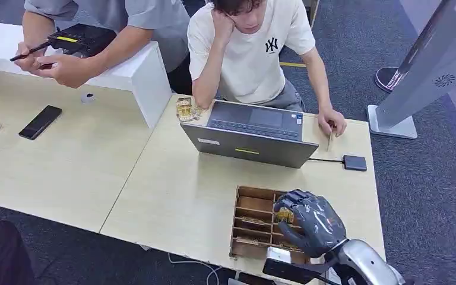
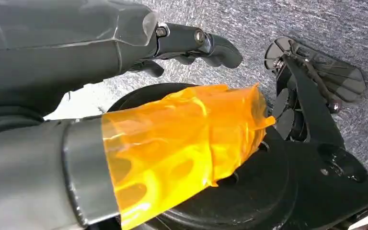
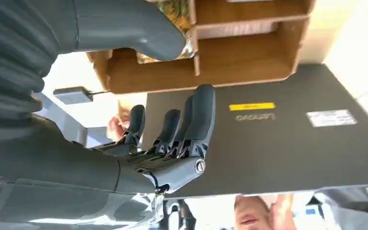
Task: Pass the card to the sensor for recognition and then transmit it.
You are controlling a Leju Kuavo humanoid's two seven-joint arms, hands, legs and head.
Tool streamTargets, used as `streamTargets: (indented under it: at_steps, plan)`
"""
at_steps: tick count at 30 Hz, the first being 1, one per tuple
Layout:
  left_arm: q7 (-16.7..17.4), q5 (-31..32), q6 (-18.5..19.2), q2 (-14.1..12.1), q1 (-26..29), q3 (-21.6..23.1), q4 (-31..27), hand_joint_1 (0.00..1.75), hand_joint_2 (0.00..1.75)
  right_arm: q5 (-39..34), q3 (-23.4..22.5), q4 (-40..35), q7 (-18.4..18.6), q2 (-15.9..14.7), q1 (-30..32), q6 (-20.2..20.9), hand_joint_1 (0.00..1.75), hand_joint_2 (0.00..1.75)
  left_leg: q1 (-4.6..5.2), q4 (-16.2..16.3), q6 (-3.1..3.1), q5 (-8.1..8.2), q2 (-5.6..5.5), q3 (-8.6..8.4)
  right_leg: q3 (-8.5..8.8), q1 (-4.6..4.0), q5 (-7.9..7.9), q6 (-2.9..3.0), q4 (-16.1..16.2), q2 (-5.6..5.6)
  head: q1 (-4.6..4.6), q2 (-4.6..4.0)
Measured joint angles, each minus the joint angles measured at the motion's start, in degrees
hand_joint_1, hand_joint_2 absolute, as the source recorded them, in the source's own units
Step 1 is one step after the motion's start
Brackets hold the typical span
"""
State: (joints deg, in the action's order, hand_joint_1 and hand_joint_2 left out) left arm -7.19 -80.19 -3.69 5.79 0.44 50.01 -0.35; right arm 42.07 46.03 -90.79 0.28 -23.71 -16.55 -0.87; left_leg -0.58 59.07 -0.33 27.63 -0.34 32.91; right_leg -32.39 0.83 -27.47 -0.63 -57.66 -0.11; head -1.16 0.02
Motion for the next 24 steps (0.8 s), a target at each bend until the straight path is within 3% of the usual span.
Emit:
streamTargets:
  at_steps: [4,6,14,24]
  plan:
    - [0.1,0.2,0.0,0.0,0.0,0.0,0.0,0.00,0.00,-0.7,1.6,0.4,-0.8,0.4,-0.7,0.4,0.77,1.75,0.00,0.0,0.00,0.00,-0.01,0.01,0.00,0.00,0.00,0.00,0.0,-0.01,0.00,0.00]
    - [0.1,0.2,0.0,0.0,0.0,0.0,0.0,0.00,0.00,-1.2,2.6,0.7,-1.0,0.8,-1.2,0.5,0.86,1.75,0.00,0.0,0.00,0.00,0.00,0.00,0.00,0.00,0.00,0.00,0.0,0.00,0.00,0.00]
    - [0.3,0.7,0.1,-0.1,0.0,0.0,0.0,0.00,0.00,-2.5,5.6,2.3,-2.2,3.5,-3.0,0.3,0.93,1.75,0.00,0.0,0.00,0.00,0.00,0.00,0.00,0.00,0.00,0.00,0.0,0.00,0.00,0.00]
    - [0.4,1.2,0.3,-0.1,-0.1,0.6,0.0,0.00,0.00,-2.9,7.3,4.9,-2.3,6.8,-5.0,0.1,0.86,1.75,0.00,0.0,-0.01,-0.01,0.00,0.00,0.00,0.00,0.00,0.00,0.0,0.00,0.00,0.00]
